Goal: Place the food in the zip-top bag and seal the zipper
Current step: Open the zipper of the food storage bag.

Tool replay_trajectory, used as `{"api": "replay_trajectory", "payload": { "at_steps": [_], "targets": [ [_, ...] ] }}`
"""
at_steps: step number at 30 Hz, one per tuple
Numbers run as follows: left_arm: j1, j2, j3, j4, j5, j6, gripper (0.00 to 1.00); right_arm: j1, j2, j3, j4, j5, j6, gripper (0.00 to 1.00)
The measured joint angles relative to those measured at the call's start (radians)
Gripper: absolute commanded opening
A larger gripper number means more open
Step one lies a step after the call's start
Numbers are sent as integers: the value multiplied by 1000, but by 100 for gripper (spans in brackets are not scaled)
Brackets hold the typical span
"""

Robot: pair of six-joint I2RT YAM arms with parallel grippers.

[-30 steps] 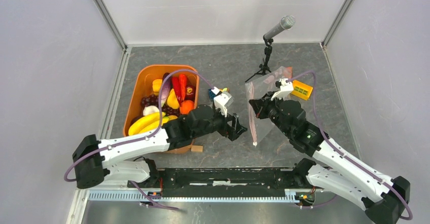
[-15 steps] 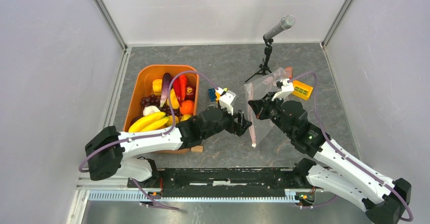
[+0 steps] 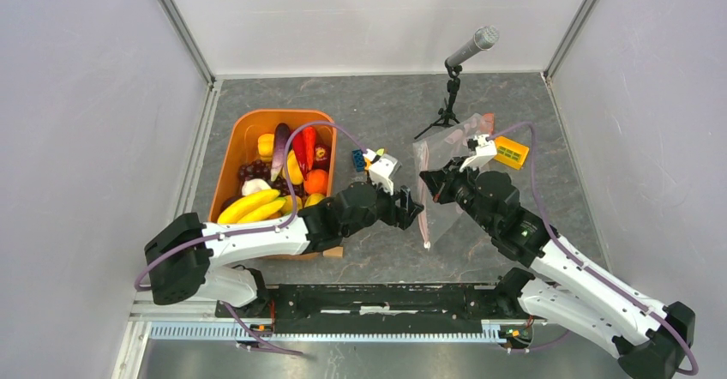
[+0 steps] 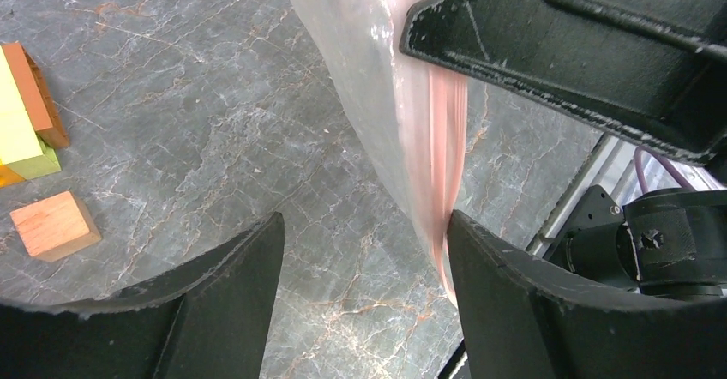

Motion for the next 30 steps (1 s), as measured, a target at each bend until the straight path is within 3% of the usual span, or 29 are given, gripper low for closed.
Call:
{"api": "replay_trajectory", "payload": {
  "at_steps": [17,30],
  "targets": [
    [-1,-29,0,-12,-54,0,78,0,2,-10,0,-2,6,0],
    [-4,64,40,-20,-49,0,77,0,2,-11,3,-18,14,0]
  ]
}}
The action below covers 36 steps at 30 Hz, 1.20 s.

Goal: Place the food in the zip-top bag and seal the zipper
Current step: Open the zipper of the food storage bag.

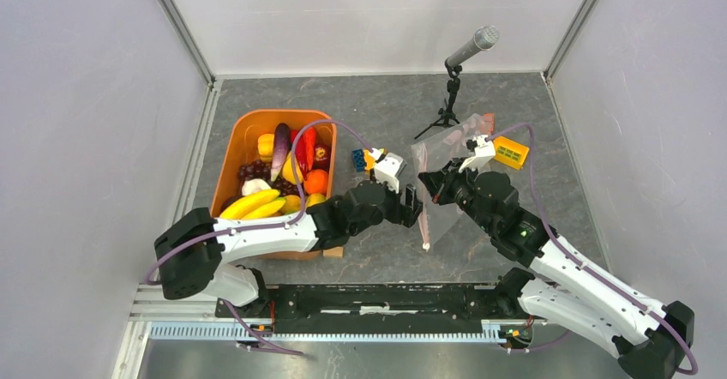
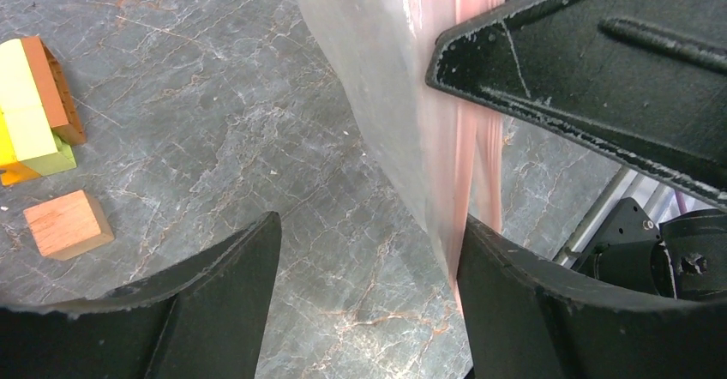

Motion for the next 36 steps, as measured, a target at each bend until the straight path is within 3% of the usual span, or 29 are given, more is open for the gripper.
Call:
{"api": "replay_trajectory", "payload": {
  "at_steps": [6,9,11,14,17,19,22,25,29,36],
  "targets": [
    [-11,19,-8,9,0,-12,64,0,0,0,12,15,10,0],
    [-18,26,-37,24,10,-43,49,0,3,0,12,29,16,0],
    [-24,28,-55,32,22,-55,31,0,8,0,12,37,18,0],
    [-27,28,-63,40,37,-65,13,0,11,0,12,45,21,2],
    [-27,27,-63,53,53,-62,4,0,11,0,12,47,20,6],
    [-27,24,-63,55,67,-62,2,0,11,0,11,47,17,12],
    [-27,20,-63,55,76,-62,2,0,7,0,10,46,7,39],
    [-27,10,-59,43,75,-62,2,0,-5,0,-5,43,-14,53],
    [-27,-18,-26,-7,73,-62,2,0,-21,2,-43,31,-53,59],
    [-27,-46,39,-76,69,-63,2,22,15,82,-150,23,-106,58]
  ]
}}
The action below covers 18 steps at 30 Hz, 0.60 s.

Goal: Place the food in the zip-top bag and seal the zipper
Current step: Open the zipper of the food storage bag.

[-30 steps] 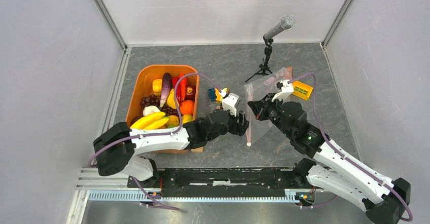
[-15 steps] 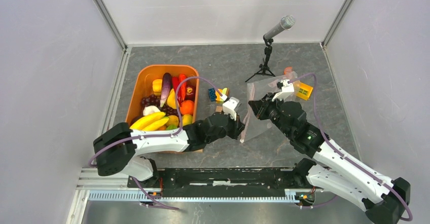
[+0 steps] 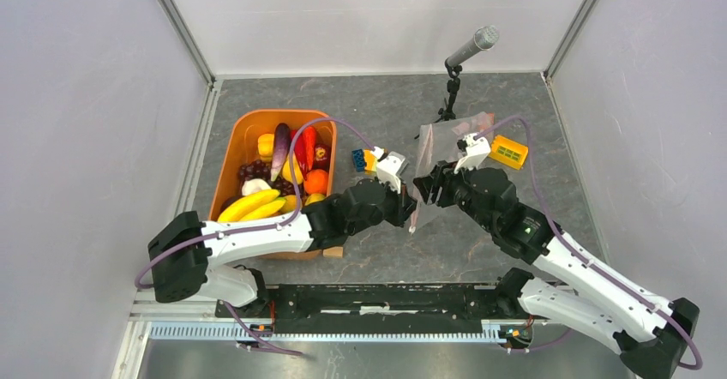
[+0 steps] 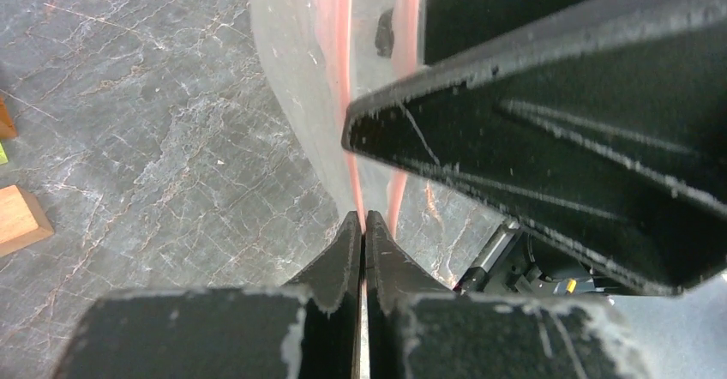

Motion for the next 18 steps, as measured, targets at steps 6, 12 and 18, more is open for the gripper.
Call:
{"api": "replay_trajectory", "payload": {
  "at_steps": [6,12,18],
  "targets": [
    [0,0,49,-64,-14,-8,2,77,45,95,-112,97,-30,56],
    [0,0,53,-99,-29,-23,2,141,76,144,-179,212,-40,50],
    [0,-9,53,-101,-29,-24,2,159,127,151,-210,277,-44,49]
  ]
}}
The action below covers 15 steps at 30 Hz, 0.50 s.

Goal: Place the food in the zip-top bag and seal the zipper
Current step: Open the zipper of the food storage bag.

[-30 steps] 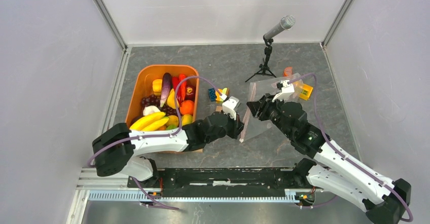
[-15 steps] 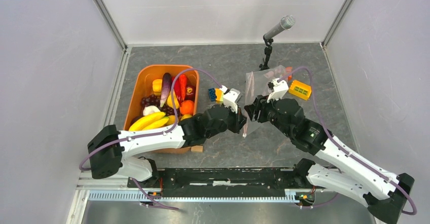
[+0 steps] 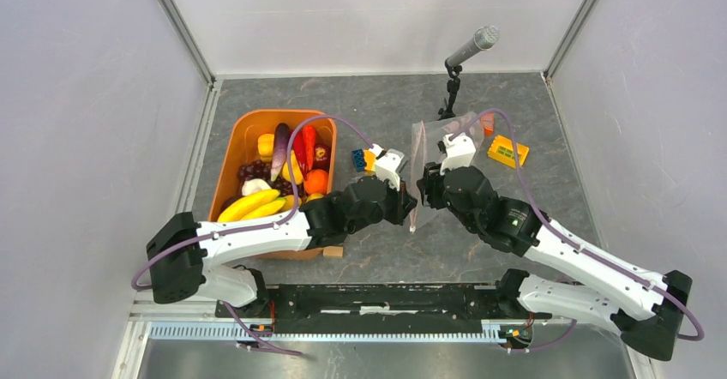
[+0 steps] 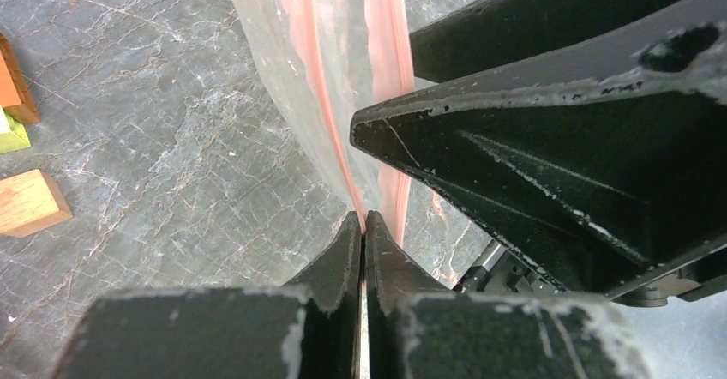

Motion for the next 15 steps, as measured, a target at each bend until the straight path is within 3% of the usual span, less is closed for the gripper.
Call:
{"api": "replay_trajectory", "payload": {
  "at_steps": [7,12,15],
  "targets": [
    [0,-5,0,-19,-8,0,2,31,14,27,-5,31,0,50],
    [0,-5,1,-23,-10,0,2,74,60,90,-20,103,5,32],
    [-1,-5,3,-35,-21,0,2,105,93,108,-45,161,14,29]
  ]
}}
